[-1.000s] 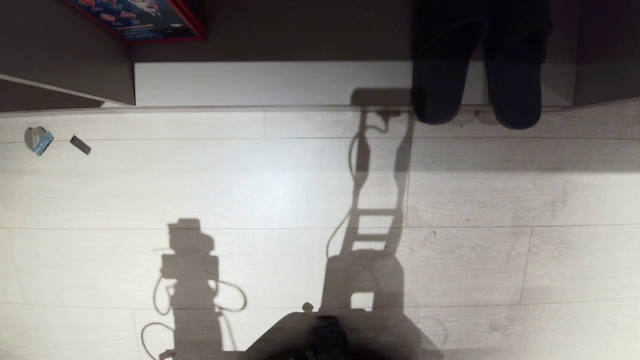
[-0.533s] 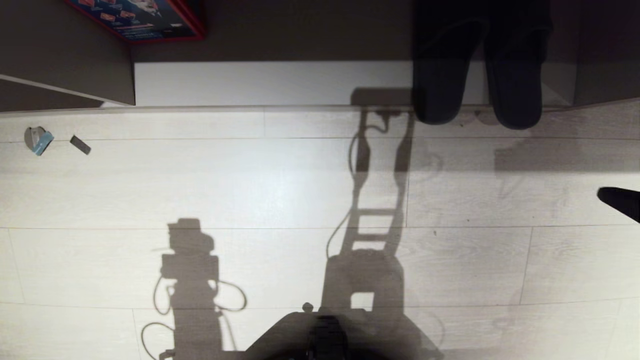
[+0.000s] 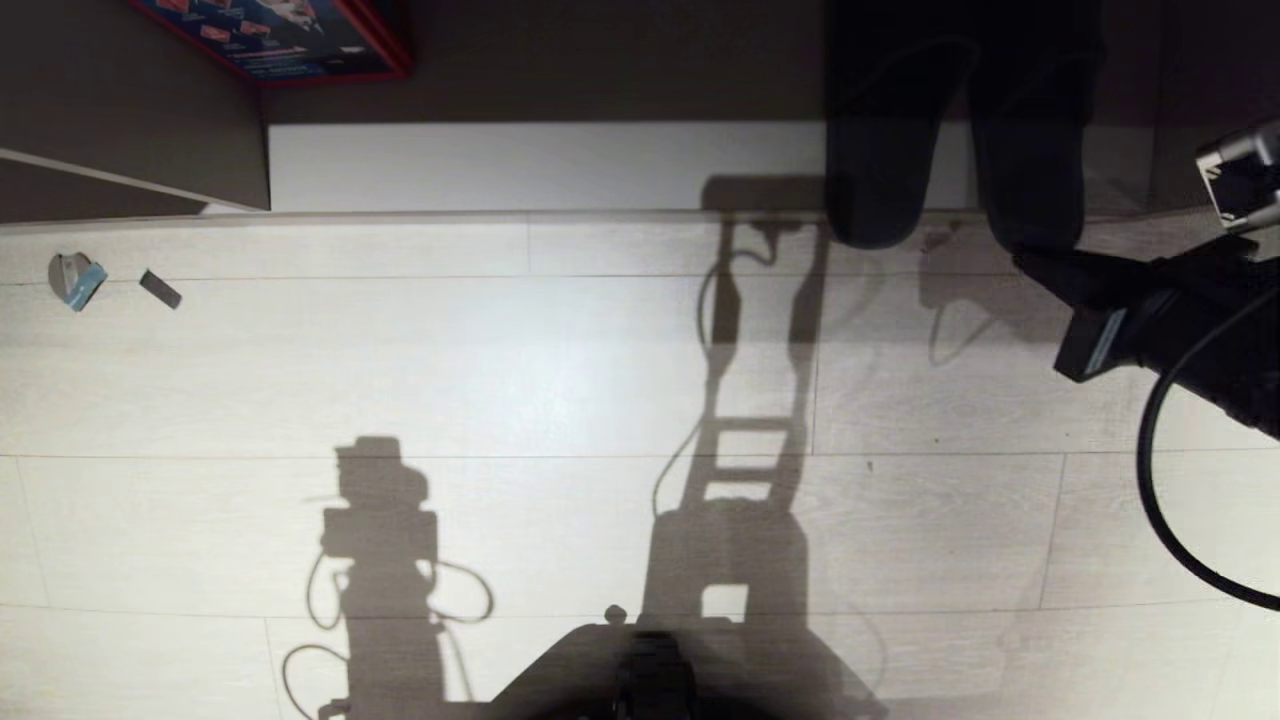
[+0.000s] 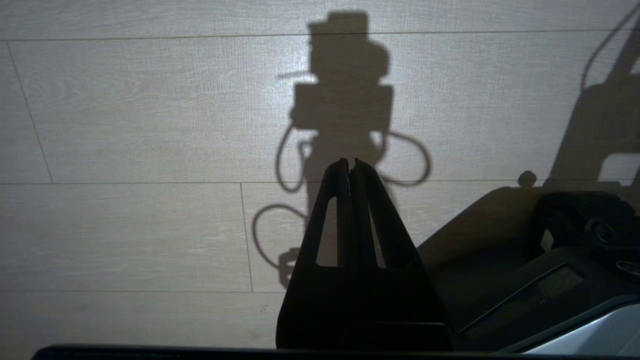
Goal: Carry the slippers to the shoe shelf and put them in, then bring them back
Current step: Pick up the slippers in the shoe cabinet
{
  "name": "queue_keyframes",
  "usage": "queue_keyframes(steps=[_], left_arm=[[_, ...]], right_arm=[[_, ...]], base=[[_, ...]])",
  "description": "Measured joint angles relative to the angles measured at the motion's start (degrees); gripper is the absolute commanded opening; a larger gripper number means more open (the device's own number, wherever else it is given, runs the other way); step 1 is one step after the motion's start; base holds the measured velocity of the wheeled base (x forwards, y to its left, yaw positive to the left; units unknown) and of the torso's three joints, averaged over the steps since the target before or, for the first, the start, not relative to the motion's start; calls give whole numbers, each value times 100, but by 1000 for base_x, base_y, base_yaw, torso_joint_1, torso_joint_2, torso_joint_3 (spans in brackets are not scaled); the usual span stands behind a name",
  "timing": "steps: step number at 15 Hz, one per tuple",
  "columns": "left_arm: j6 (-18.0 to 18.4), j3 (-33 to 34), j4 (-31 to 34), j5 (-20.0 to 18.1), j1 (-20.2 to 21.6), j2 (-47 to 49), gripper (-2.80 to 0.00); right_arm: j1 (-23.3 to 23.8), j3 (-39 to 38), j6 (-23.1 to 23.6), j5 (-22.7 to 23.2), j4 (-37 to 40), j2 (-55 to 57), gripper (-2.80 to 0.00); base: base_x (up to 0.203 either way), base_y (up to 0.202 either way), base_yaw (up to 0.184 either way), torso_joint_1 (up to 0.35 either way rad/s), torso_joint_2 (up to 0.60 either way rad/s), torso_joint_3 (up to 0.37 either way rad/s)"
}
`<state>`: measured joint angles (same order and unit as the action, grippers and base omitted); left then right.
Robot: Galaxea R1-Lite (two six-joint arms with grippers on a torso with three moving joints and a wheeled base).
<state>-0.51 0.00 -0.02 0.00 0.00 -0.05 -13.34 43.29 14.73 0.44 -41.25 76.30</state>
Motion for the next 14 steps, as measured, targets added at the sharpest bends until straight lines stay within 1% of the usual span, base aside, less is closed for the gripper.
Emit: queue_keyframes(steps=[2, 3, 5, 9, 12, 14], left_arm=[[2, 0, 0, 0, 0, 0, -280], [0, 0, 0, 0, 0, 0, -280], [0, 0, 0, 0, 0, 0, -280], [0, 0, 0, 0, 0, 0, -280], [0, 0, 2, 0, 0, 0, -280], [0, 0, 2, -1, 0, 0, -280]], right_arm=[[-129, 96, 64, -511, -583, 310, -280], [-152, 159, 76, -726, -762, 434, 0], [-170, 254, 108, -858, -802, 566, 0], [-175, 558, 120, -878, -817, 740, 0], [-173, 1009, 97, -1006, -835, 957, 0], [-173, 1356, 68, -1158, -993, 1176, 0]], base=[[0, 0, 0, 0, 0, 0], [0, 0, 0, 0, 0, 0], [0, 0, 0, 0, 0, 0], [0, 0, 0, 0, 0, 0], [0, 0, 0, 0, 0, 0], [0, 0, 0, 0, 0, 0]])
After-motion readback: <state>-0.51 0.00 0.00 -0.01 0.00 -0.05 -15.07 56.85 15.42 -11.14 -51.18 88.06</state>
